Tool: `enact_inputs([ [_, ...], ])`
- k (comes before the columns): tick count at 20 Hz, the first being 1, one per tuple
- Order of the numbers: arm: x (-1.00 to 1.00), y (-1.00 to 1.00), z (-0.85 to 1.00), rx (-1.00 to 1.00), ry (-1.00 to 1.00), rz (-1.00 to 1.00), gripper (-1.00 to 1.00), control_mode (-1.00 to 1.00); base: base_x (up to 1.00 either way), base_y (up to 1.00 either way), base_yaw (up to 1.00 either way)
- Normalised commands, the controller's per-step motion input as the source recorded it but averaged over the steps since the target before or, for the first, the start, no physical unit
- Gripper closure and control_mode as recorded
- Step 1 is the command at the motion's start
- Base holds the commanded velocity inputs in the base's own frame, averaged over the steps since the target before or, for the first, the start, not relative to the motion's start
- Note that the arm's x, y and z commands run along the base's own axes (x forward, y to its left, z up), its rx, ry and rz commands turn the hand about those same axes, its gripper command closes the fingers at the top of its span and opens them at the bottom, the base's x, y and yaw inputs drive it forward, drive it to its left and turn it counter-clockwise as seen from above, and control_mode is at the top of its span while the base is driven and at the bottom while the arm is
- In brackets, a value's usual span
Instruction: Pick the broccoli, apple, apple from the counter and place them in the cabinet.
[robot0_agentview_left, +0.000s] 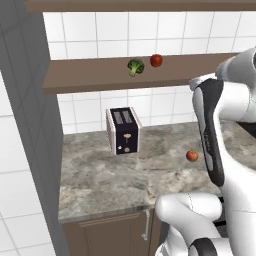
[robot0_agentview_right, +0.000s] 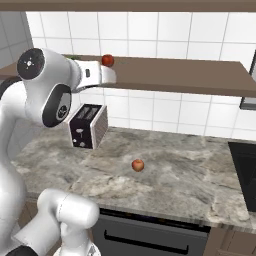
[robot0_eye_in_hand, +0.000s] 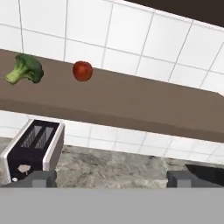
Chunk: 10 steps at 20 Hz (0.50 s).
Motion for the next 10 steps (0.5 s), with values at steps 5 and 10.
enact_inputs([
  [5,-0.98,-0.31,-0.27,0.07,0.19,-0.08,-1.0,-1.0,0.0,0.0,0.0],
  [10,-0.39,-0.1,-0.81,0.02,0.23,-0.03,-1.0,-1.0,0.0,0.0,0.0],
])
